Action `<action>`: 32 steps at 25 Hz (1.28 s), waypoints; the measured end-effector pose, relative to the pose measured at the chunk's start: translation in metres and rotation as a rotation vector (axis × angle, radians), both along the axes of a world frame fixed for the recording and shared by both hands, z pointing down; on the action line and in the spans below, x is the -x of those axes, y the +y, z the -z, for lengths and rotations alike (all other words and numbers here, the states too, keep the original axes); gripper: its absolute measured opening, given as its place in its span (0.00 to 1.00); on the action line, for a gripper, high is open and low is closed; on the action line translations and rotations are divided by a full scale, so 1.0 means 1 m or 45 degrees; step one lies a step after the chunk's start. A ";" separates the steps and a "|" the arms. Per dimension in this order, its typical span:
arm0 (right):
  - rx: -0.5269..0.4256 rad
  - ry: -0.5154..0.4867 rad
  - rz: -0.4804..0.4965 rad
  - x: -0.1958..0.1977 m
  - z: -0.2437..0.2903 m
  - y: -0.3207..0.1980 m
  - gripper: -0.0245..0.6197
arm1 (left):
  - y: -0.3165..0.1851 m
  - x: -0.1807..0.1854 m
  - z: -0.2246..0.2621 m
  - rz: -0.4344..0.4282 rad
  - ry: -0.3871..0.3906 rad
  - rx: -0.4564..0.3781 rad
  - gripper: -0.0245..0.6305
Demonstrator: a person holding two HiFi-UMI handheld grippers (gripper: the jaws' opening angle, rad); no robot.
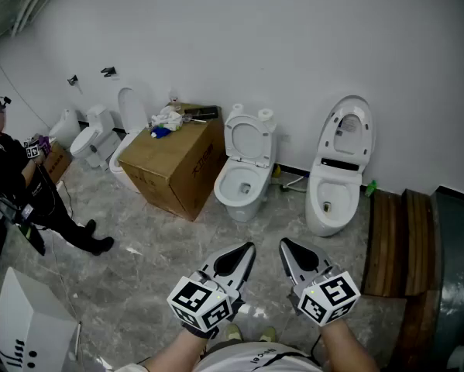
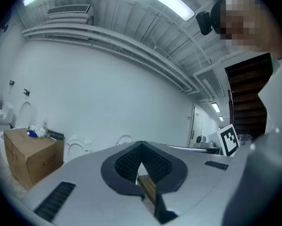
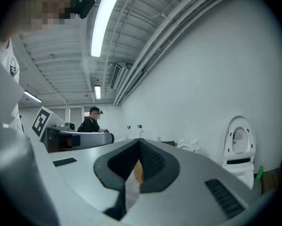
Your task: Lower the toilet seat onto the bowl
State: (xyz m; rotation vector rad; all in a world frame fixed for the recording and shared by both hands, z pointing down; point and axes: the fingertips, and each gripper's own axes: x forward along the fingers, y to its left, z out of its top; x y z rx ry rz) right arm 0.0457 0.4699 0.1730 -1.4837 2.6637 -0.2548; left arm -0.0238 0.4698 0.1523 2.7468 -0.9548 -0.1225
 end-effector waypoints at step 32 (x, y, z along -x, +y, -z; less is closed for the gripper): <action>-0.007 -0.132 -0.022 -0.056 0.001 0.006 0.06 | -0.010 -0.027 -0.002 0.041 -0.039 -0.031 0.05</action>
